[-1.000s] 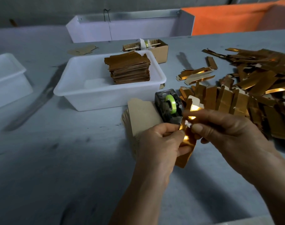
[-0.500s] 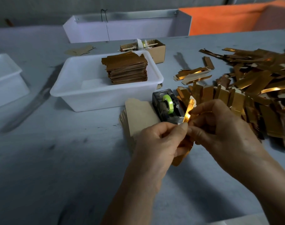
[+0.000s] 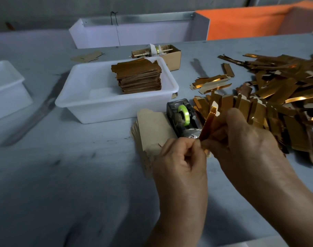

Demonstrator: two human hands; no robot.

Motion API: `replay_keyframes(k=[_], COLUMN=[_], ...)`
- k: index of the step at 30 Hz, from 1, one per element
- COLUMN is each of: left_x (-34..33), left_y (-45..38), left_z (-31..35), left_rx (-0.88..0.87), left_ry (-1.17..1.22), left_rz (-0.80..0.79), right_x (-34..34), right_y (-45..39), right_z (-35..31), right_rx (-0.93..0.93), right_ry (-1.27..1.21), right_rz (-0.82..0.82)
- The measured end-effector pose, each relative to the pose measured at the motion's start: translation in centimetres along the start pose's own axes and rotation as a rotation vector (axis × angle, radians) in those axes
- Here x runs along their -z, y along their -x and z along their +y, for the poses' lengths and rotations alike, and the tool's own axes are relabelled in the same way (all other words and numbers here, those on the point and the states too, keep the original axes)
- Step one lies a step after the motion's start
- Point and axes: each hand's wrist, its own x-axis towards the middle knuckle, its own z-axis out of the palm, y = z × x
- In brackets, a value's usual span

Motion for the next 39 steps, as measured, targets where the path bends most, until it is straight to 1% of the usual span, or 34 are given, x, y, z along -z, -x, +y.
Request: replay_keyframes(k=[2,5,6,7,9,11,14,15,17,22,25,28,30,34,39], left_x=[0.1,1.1,1.4,1.6,1.7,1.5,1.3,1.3,1.5,1.6,1.6,1.8,1.9,1.9,2.6], left_y=[0.2,-0.4,-0.8,-1.1,-1.3,-1.0,-0.4,-0.3,-0.3,-0.5,-0.8,-1.5,-1.5,-1.0,-1.5], left_z=[-0.1,-0.1,-0.1,0.0,0.3,0.5,0.2,0.1,-0.1,-0.1,0.1,-0.1,-0.2,-0.3,-0.3], left_rx=[0.033,0.122,0.13,0.129,0.138,0.169,0.174,0.181,0.244,0.54,0.591,0.618,0.57,0.427,0.36], left_ry=[0.031,0.133,0.162,0.182,0.203,0.207,0.162,0.148,0.183,0.379,0.422,0.48,0.451,0.311,0.162], left_rz=[0.012,0.061,0.071,0.072,0.046,0.003,-0.057,-0.078,-0.12,-0.232,-0.238,-0.171,-0.19,-0.262,-0.371], right_x=[-0.1,0.0,0.1,0.2,0.4,-0.1,-1.2,-1.5,-1.7,-2.3,-2.2,-2.3,-2.3,-2.5,-2.7], right_y=[-0.1,-0.1,-0.1,-0.1,-0.1,0.0,0.3,0.3,0.4,0.9,1.2,1.4,1.4,1.5,1.7], right_z=[0.3,1.9,2.5,3.0,3.2,2.6,1.9,1.9,1.8,1.9,1.7,1.7,1.6,1.5,1.5], right_rx=[-0.024,-0.08,-0.1,-0.13,-0.215,-0.261,-0.29,-0.286,-0.298,-0.295,-0.293,-0.311,-0.315,-0.326,-0.324], right_ry=[0.002,0.082,0.062,-0.039,-0.375,-0.622,-0.849,-0.913,-0.993,-0.986,-0.968,-0.989,-0.983,-0.991,-0.98], right_rz=[-0.039,-0.052,-0.055,-0.057,-0.051,-0.126,-0.285,-0.312,-0.308,-0.221,-0.171,-0.136,-0.144,-0.132,-0.113])
